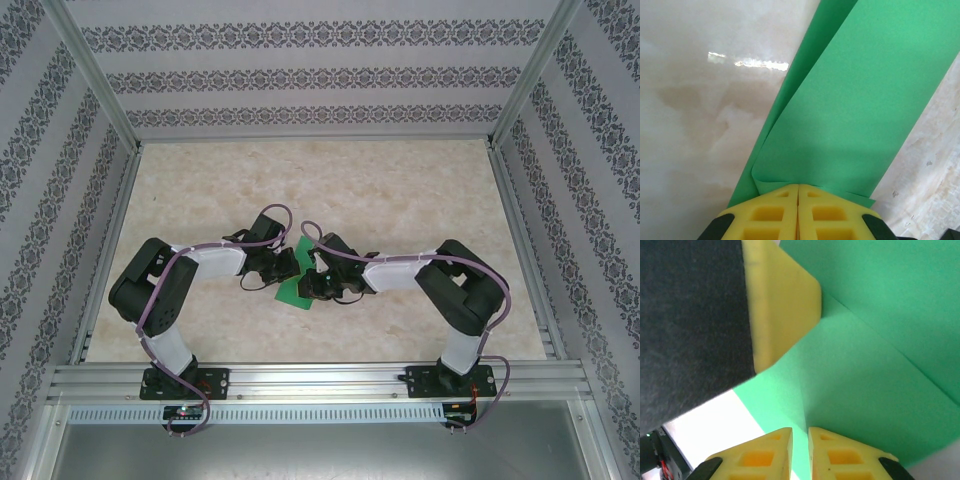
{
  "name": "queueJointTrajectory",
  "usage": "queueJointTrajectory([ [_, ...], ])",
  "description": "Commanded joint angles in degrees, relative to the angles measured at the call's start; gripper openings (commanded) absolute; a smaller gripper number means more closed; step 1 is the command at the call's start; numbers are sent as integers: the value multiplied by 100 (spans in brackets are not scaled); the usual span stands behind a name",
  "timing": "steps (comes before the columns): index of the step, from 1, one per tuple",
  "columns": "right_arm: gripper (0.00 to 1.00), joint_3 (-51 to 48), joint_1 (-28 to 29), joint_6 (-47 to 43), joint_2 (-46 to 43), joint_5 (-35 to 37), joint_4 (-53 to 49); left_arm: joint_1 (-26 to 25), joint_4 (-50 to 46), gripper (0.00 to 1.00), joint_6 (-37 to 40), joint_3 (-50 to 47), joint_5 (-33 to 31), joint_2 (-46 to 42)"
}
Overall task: Fold a paper plane with a square sheet of paper (pick it up from the middle)
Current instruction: Fold the triangle a second time at the center of the table.
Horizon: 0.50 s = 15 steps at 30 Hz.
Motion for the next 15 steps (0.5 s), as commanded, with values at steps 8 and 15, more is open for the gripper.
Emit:
queueJointTrajectory([
  [8, 17, 370, 282, -246, -256, 27, -552, 8, -332, 9, 55, -88, -309, 47],
  [15, 17, -206, 312, 150, -89, 118, 7, 6, -355, 9, 74, -63, -331, 36],
])
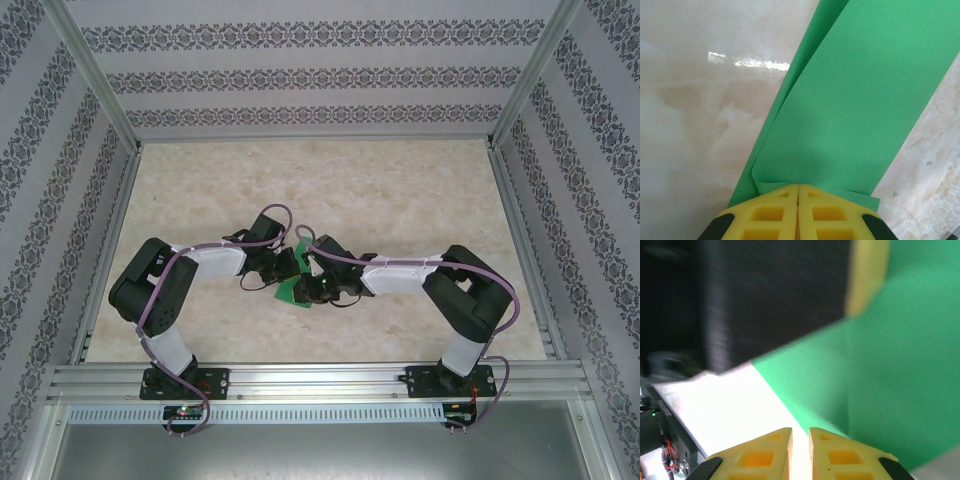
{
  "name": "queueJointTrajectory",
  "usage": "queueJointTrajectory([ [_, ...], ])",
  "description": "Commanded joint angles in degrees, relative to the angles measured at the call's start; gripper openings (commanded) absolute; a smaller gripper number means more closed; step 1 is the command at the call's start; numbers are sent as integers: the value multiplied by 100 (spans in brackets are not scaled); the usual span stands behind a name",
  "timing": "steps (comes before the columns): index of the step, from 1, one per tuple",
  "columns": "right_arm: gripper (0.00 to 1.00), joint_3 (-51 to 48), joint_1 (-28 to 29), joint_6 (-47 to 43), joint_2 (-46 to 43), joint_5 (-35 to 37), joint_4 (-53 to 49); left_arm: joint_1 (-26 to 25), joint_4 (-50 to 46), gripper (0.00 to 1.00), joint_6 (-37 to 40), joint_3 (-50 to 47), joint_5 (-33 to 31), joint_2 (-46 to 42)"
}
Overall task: Fold a paper plane with a square sheet of paper (pick it up from the middle)
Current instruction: Fold the triangle a second time at the center of the table.
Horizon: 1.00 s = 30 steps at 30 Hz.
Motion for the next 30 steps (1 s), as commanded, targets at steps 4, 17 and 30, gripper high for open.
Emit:
queueJointTrajectory([
  [4, 17, -476, 40, 456, 257, -162, 669, 3, -343, 9, 81, -65, -304, 58],
  [17, 17, -115, 98, 356, -531, 207, -240, 7, -350, 9, 103, -86, -292, 12],
  [30, 16, -379, 215, 923, 283, 143, 434, 8, -392, 9, 126, -44, -291, -20],
])
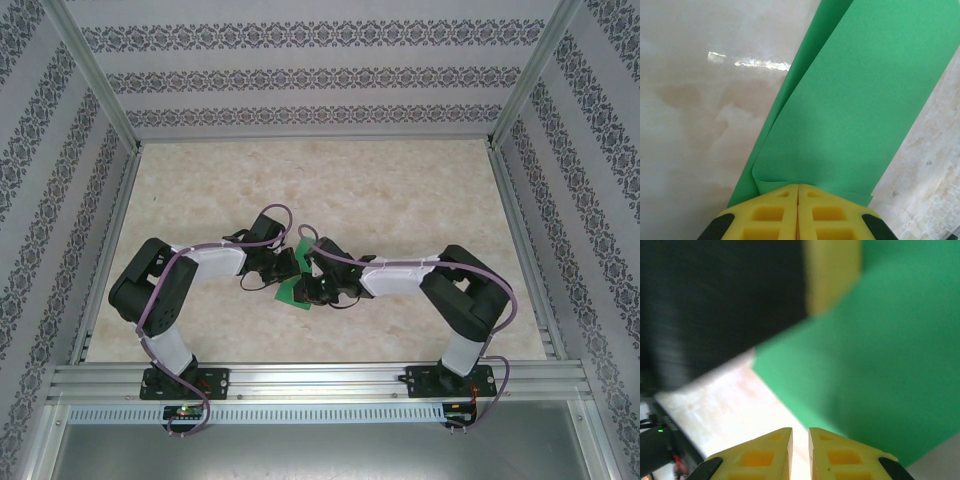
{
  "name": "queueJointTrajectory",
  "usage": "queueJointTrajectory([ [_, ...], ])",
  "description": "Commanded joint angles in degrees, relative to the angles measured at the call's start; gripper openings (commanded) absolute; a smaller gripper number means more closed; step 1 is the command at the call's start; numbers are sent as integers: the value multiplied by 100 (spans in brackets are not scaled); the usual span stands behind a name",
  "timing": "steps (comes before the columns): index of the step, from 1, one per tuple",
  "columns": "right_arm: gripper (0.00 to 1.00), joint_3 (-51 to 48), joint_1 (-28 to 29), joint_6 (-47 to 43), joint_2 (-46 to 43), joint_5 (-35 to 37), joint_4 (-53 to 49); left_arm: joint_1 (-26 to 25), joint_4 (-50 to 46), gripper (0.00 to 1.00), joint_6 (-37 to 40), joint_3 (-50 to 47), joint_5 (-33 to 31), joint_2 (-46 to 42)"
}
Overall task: Fold a paper plane with a square sheet of paper (pick it up from the middle)
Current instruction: Fold the triangle a second time at the center of the table.
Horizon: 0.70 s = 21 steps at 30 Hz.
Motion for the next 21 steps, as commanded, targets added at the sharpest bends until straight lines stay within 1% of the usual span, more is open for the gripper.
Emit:
queueJointTrajectory([
  [1, 16, -433, 164, 352, 182, 41, 295, 9, -385, 9, 122, -41, -289, -7],
  [5, 16, -675, 232, 429, -6, 91, 334, 6, -389, 8, 122, -44, -325, -12],
  [9, 17, -588, 241, 408, -275, 89, 231, 9, -378, 8, 115, -48, -337, -4],
  [13, 16, -675, 315, 480, -112, 106, 120, 9, -376, 8, 97, -43, -314, 5],
  [19, 16, -1123, 456, 741, -259, 171, 423, 6, -398, 8, 115, -35, -321, 5],
  [21, 16, -1263, 440, 834, -369, 114, 662, 9, -361, 8, 87, -57, -310, -4],
])
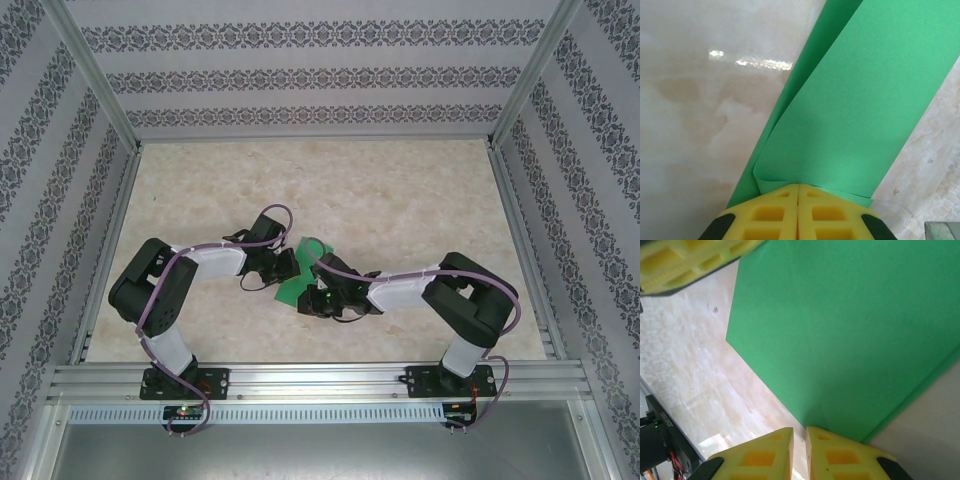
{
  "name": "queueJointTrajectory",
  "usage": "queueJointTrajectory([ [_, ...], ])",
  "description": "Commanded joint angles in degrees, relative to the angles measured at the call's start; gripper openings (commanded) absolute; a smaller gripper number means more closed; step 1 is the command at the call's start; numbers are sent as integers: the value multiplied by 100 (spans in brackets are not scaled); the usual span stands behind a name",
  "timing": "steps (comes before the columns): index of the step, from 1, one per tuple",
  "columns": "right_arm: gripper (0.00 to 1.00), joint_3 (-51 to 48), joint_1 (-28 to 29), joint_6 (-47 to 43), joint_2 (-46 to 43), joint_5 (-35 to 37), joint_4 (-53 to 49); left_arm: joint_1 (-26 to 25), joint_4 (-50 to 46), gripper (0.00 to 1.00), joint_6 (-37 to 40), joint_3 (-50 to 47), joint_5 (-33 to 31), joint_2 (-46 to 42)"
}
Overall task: Fold a paper plane with a square sheet of paper (pick it up from the middle)
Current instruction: Fold the triangle a second time at the center of the table.
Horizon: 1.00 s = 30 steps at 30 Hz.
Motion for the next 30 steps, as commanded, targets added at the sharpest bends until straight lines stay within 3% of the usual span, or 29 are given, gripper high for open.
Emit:
queueJointTrajectory([
  [1, 16, -307, 135, 187, -124, -92, -358, 4, -297, 8, 87, -73, -306, 1],
  [7, 12, 461, 19, -38, -658, 320, -685, 4, -266, 8, 63, -55, -249, -30],
  [12, 3, 643, -219, 230, -159, 429, -353, 9, -281, 8, 70, -25, -213, -32],
  [18, 1, 426, -187, 574, 518, 376, -116, 7, -320, 8, 82, -2, -214, -73],
  [25, 1, -152, -106, 688, 545, 364, 104, 9, -328, 10, 120, 64, -252, -159],
  [30, 2, -40, -141, 539, 526, 332, 45, 7, -265, 17, 232, 185, -115, -458],
])
